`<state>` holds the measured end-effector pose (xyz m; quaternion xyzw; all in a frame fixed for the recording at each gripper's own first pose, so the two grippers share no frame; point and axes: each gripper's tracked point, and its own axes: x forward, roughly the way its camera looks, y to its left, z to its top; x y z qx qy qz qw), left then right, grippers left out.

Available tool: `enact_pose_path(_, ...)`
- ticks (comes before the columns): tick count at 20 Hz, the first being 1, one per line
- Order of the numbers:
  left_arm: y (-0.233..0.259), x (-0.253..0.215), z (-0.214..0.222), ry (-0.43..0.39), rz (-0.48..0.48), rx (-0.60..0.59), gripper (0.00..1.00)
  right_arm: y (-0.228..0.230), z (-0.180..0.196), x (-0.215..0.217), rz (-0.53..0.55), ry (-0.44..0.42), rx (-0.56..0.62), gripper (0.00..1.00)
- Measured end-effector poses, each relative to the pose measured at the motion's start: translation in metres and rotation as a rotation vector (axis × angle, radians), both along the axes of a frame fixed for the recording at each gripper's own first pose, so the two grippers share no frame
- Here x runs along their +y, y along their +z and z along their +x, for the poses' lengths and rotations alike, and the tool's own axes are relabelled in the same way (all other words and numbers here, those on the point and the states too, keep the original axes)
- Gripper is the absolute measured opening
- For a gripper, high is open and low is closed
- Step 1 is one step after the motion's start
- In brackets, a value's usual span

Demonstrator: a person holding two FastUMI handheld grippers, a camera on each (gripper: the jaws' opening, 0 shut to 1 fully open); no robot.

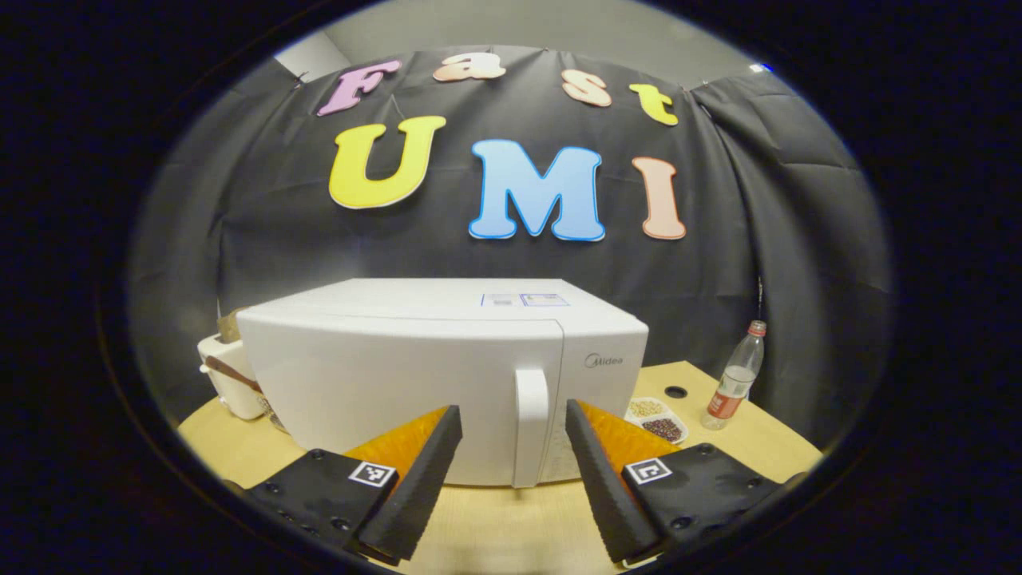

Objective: Open the microwave oven with the left hand, put the food in, and close the microwave oven.

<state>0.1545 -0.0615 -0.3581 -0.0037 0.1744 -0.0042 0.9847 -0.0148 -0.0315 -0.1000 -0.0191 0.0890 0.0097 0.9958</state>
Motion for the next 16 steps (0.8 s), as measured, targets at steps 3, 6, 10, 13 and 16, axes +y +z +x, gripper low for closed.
enact_pose_path(3,-0.008,-0.008,0.012,-0.025,0.025,0.005,0.84,-0.003,0.002,-0.007,-0.008,-0.019,0.009,0.99)
enact_pose_path(6,-0.027,-0.013,0.016,-0.047,0.046,0.04,0.78,-0.009,0.003,-0.013,-0.007,-0.038,0.03,0.99)
enact_pose_path(10,-0.028,-0.017,0.016,-0.075,0.044,0.046,0.36,-0.013,0.002,-0.019,-0.025,-0.045,0.04,0.99)
enact_pose_path(13,-0.029,-0.016,0.013,-0.108,0.038,0.055,0.29,-0.015,0.004,-0.02,-0.036,-0.038,0.048,0.99)
enact_pose_path(16,-0.029,-0.017,0.012,-0.121,0.082,0.055,0.2,-0.019,0.006,-0.014,-0.037,-0.021,0.056,0.99)
